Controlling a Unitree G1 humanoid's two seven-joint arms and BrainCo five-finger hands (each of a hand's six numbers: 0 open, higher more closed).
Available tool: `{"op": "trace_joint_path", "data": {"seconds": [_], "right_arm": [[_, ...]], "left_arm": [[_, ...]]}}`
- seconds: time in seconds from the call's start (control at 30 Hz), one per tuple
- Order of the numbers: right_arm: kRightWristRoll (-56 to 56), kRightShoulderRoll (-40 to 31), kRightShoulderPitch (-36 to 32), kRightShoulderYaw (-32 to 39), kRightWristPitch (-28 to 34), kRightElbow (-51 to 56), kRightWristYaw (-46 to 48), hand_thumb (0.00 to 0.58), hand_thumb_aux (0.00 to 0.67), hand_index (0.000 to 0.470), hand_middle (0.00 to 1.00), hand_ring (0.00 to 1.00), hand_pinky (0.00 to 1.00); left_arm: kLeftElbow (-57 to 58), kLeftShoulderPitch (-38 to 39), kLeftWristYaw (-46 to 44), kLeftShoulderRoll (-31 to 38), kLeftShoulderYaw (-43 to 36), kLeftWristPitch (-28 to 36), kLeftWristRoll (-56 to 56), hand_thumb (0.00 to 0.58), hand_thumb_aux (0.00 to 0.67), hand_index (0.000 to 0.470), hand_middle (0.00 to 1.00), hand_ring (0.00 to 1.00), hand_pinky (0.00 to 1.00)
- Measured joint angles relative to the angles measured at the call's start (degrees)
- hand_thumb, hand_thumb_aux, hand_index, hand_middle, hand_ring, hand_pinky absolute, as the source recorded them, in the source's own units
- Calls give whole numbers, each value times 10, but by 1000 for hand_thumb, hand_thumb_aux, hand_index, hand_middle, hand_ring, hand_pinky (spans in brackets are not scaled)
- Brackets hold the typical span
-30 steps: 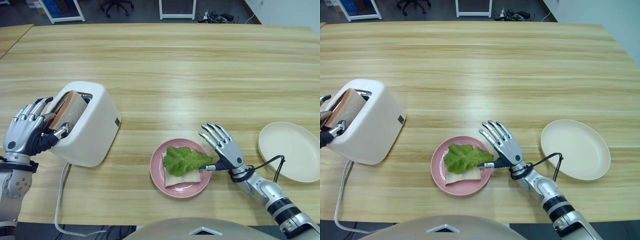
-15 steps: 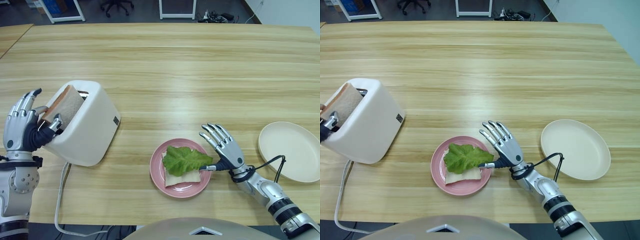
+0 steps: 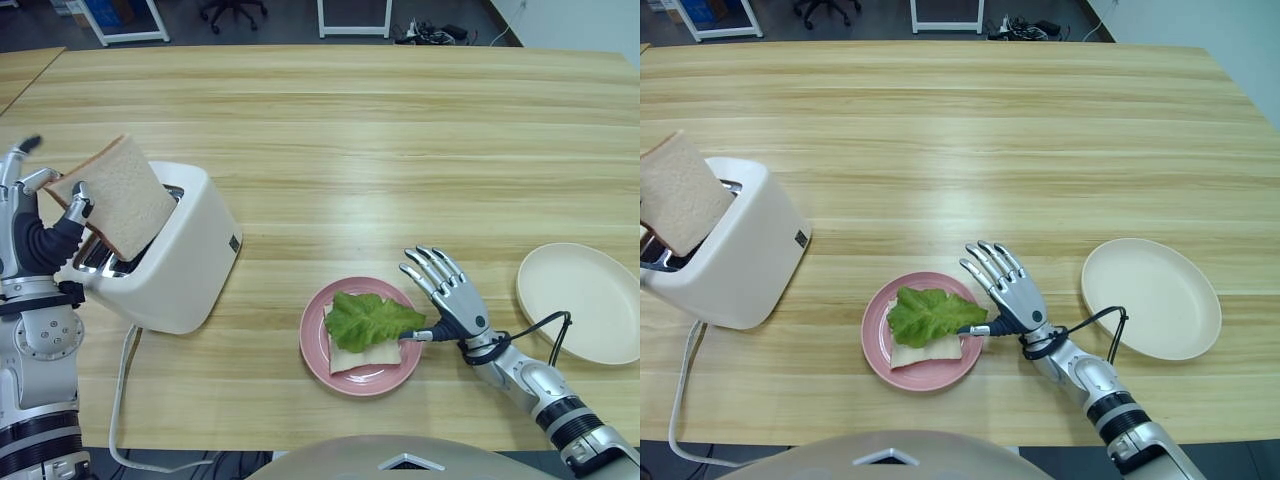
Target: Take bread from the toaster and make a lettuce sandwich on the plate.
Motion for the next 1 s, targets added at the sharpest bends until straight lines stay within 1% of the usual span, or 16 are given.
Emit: {"op": "trace_joint_path", "data": {"seconds": [0.13,0.33,0.5,0.67,0.83,0.9,1.0], "right_arm": [[0,0,0,0,0,1,0,0,0,0,0,0,0],[0,2,-1,0,0,5,-1,0,0,0,0,0,0],[0,5,-4,0,0,10,-7,0,0,0,0,0,0],[0,6,-7,0,0,14,-12,0,0,0,0,0,0],[1,7,-7,0,3,15,-16,0,0,0,0,0,0],[1,7,-7,-1,5,15,-17,0,0,0,0,0,0],[1,7,-7,-2,6,15,-21,0,0,0,0,0,0]], "left_arm": [[-5,24,-25,-1,-11,-10,-2,580,670,470,1000,1000,1000],[-16,27,-28,-3,-9,-17,-2,580,670,470,1000,1000,1000],[0,-24,23,-13,9,-16,-2,580,670,470,1000,1000,1000],[39,-75,68,-15,18,-18,-5,580,670,470,1000,1000,1000],[47,-102,86,-15,29,-22,-15,580,670,470,1000,1000,1000],[32,-107,89,-23,33,-26,-31,580,670,470,1000,1000,1000],[-56,-107,64,-59,16,-26,-67,580,670,470,1000,1000,1000]]}}
